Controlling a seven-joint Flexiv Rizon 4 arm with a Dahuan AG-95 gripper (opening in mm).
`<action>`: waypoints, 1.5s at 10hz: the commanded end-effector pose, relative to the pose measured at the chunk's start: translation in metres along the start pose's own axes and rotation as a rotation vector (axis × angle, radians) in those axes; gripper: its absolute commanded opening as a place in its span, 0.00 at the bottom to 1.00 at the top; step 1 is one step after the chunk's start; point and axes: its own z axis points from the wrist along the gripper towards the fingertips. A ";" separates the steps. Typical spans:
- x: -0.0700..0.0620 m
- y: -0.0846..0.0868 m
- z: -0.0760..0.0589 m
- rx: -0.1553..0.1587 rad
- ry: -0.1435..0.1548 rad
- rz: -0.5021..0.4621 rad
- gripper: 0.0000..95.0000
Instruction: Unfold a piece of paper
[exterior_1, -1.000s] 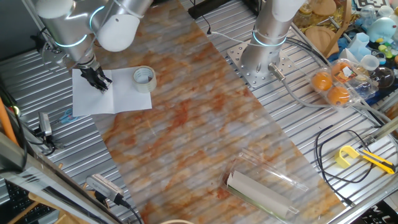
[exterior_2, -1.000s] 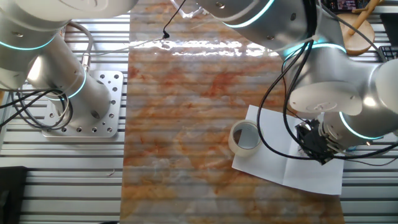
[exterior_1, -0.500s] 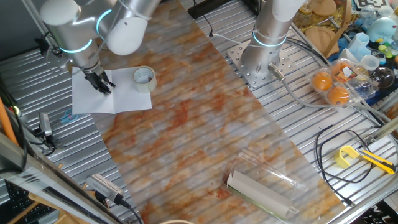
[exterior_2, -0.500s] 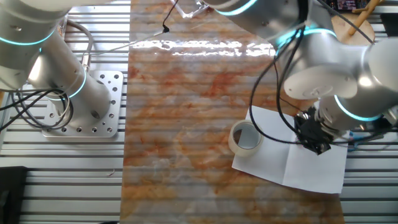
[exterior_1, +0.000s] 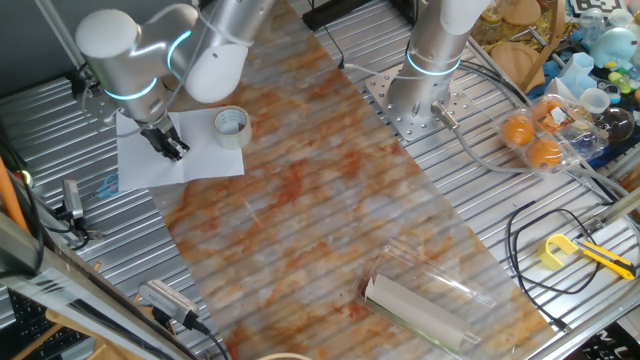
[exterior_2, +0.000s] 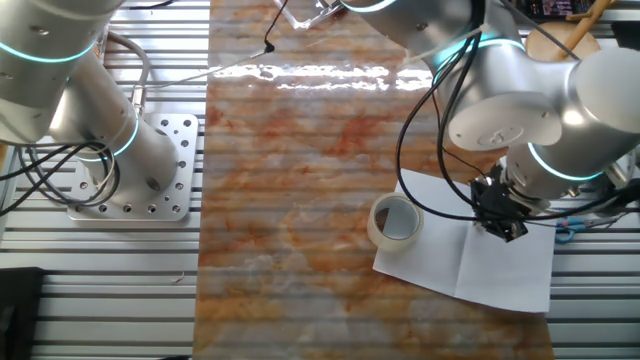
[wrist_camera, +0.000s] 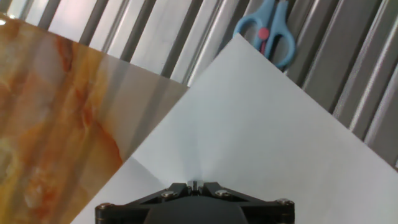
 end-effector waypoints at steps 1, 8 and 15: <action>0.002 0.001 -0.001 -0.003 0.004 -0.006 0.00; 0.009 0.012 -0.009 -0.009 0.007 0.002 0.00; -0.004 0.017 -0.006 -0.005 0.031 0.018 0.00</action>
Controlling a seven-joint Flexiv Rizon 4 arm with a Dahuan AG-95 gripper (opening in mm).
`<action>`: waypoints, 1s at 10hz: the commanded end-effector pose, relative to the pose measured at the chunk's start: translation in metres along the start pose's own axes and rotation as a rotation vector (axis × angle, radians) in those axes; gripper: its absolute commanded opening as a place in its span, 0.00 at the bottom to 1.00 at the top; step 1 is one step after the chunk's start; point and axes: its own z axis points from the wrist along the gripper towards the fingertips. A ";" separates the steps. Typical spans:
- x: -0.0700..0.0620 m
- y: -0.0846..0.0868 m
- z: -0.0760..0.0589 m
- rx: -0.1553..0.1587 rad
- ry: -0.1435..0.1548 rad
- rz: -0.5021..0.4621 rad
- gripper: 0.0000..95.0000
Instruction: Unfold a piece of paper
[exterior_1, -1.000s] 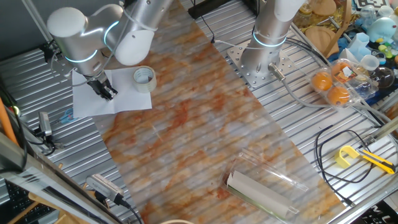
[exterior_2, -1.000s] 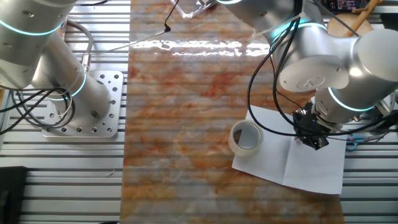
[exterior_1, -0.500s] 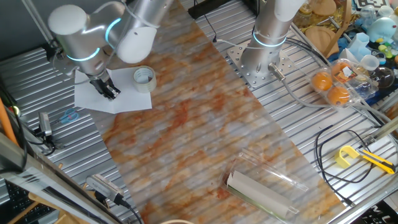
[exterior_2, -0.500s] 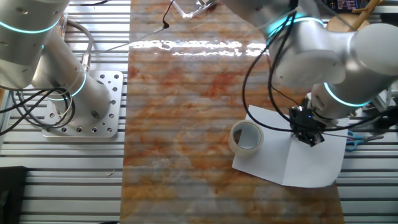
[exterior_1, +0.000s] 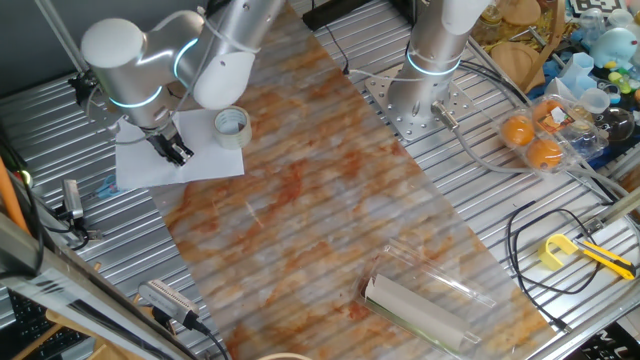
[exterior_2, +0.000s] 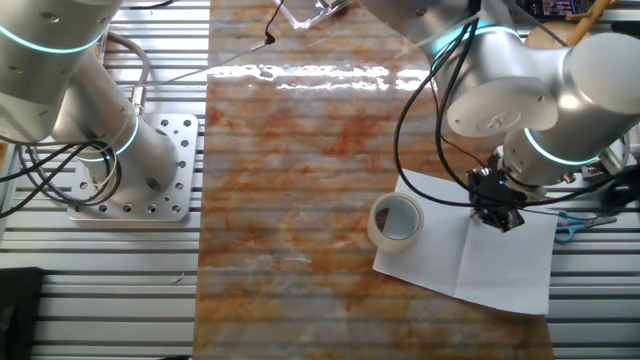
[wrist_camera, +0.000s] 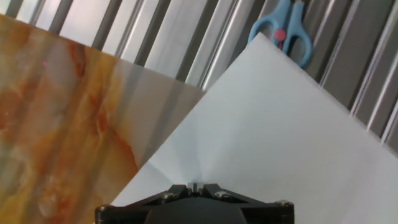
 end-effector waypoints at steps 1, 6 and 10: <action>0.000 0.001 -0.015 -0.007 0.034 -0.010 0.00; -0.003 0.007 -0.013 -0.013 0.024 -0.008 0.00; -0.012 0.015 -0.012 -0.009 0.024 0.007 0.00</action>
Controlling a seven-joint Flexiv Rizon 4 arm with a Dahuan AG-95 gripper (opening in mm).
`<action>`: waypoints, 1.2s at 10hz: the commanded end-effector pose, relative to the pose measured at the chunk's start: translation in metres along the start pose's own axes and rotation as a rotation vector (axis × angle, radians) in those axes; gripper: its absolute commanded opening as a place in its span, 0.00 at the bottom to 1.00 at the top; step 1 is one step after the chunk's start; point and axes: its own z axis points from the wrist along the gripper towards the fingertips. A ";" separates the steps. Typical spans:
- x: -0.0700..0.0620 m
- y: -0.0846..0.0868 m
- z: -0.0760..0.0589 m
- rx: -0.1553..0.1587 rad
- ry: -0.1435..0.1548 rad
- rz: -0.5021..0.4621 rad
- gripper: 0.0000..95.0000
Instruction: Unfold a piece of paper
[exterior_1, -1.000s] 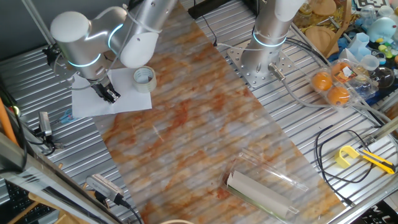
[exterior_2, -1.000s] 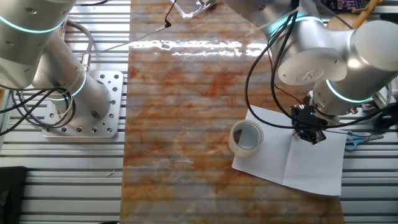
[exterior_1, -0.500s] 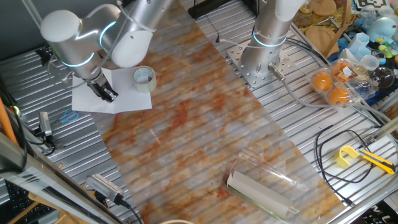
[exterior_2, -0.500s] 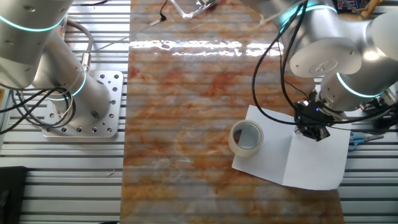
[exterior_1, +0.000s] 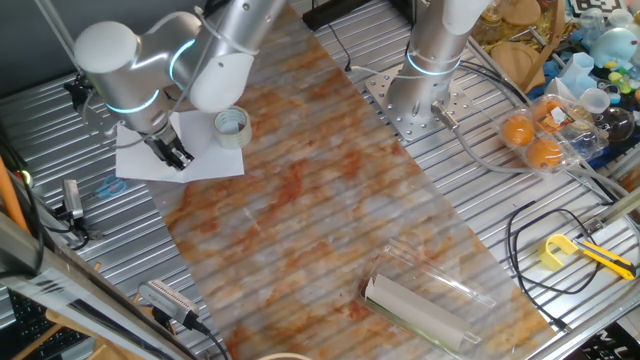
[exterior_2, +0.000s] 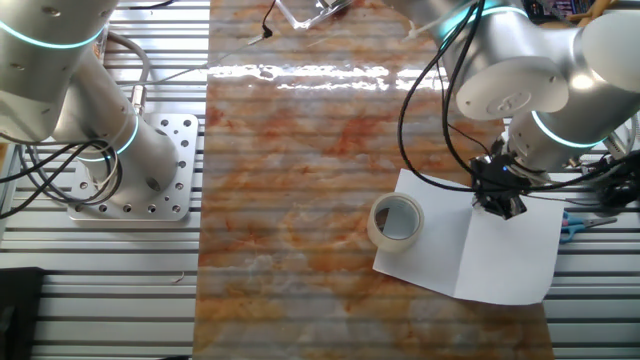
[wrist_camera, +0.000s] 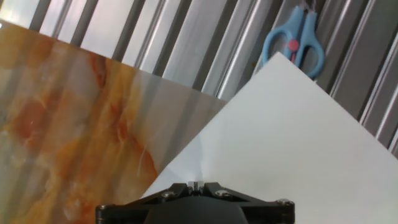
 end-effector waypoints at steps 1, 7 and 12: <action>-0.003 0.000 -0.003 -0.004 0.006 -0.001 0.00; -0.005 0.002 0.001 -0.005 0.008 0.001 0.00; -0.008 0.007 0.009 0.004 0.008 0.009 0.00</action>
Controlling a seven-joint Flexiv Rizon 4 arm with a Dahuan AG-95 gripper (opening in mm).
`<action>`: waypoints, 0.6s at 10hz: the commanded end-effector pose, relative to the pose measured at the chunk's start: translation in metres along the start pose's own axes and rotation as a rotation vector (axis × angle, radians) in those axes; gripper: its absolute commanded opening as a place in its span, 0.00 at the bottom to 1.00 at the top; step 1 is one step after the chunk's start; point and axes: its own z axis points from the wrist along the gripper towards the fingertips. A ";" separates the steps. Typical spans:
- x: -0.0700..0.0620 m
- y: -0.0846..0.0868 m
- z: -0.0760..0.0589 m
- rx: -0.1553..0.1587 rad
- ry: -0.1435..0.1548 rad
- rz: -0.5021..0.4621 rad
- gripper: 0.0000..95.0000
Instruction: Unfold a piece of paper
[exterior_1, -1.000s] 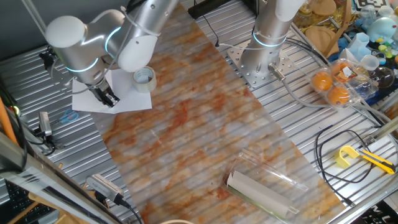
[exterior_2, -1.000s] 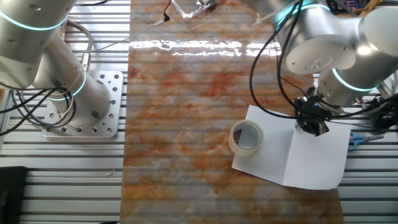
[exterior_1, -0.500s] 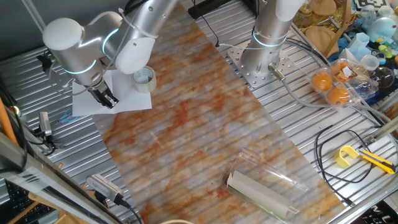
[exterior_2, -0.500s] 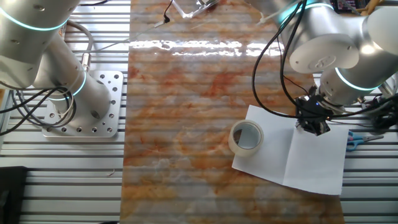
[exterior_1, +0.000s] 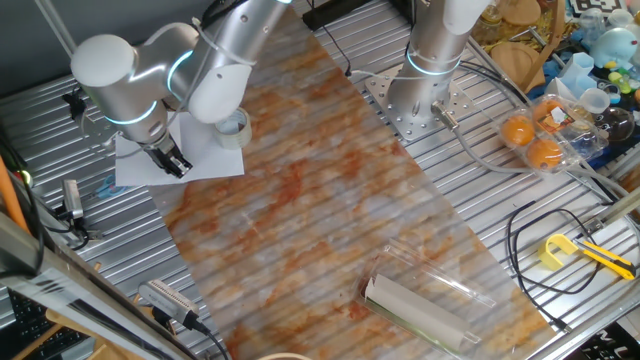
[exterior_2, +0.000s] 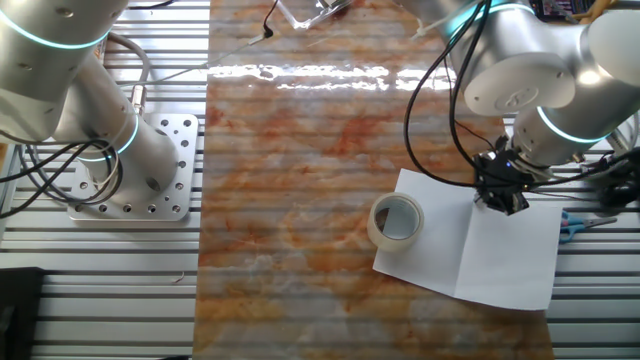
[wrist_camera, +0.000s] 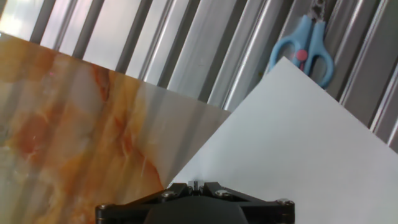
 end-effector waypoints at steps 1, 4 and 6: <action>0.001 0.001 0.001 0.000 -0.002 -0.001 0.00; 0.000 0.001 0.000 0.004 0.000 -0.004 0.00; 0.001 -0.001 -0.005 0.006 0.000 -0.006 0.00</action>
